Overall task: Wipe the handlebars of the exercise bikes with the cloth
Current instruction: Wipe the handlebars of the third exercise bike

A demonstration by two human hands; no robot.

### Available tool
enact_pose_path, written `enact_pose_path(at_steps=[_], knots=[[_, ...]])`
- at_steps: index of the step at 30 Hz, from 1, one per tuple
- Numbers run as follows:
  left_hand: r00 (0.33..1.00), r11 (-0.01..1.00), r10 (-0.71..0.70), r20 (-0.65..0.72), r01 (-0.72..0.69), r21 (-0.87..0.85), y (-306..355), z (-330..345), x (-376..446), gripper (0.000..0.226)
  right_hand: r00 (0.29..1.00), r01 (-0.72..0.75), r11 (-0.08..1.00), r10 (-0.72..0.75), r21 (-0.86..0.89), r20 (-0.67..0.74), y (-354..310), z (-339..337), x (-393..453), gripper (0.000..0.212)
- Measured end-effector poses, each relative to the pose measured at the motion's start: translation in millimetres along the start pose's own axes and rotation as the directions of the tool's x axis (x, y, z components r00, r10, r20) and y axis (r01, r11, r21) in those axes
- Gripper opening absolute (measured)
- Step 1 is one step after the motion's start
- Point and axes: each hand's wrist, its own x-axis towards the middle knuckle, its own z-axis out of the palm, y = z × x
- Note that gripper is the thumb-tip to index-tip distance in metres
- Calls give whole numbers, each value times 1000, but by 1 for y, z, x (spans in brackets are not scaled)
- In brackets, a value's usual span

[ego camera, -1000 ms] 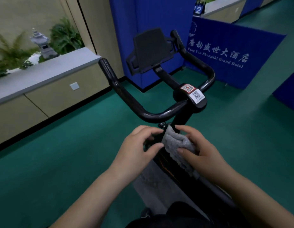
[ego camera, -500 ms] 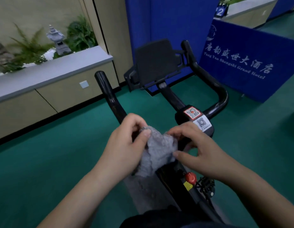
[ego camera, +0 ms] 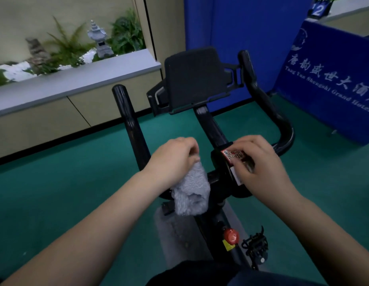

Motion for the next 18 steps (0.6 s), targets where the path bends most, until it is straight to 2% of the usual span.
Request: enact_pose_path(at_steps=[2, 4, 5, 7, 9, 11, 12, 14, 18], knots=[[999, 1000, 26, -22, -26, -2, -1, -2, -2, 25, 998, 52, 998, -51, -23, 49, 6, 8, 6, 20], [998, 998, 33, -44, -35, -59, 2, -10, -13, 20, 993, 89, 995, -85, -44, 76, 9, 15, 6, 22], [999, 995, 37, -12, -38, -89, 4, -13, -21, 26, 993, 96, 994, -92, -49, 69, 10, 17, 6, 22], [990, 996, 58, 127, -49, -74, 12, -14, -40, 53, 994, 93, 995, -90, -40, 54, 11, 18, 5, 21], [973, 994, 41, 226, -64, 94, 19, -4, -57, 75, 993, 108, 994, -107, -35, 45, 14, 18, 5, 20], [980, 966, -3, 199, -48, 253, 28, 11, -62, 73, 992, 118, 993, -117, -24, 45, 16, 18, 6, 19], [989, 961, -9, 151, -33, 273, 34, 19, -59, 66, 992, 120, 993, -119, -16, 44, 16, 19, 6, 19], [998, 972, -24, 63, 9, 236, 49, 33, -44, 54, 992, 119, 993, -119, 3, 32, 17, 19, 6, 18], [997, 988, -76, -29, 79, 135, 67, 51, -25, 47, 994, 110, 993, -110, 38, 12, 19, 20, 7, 27]])
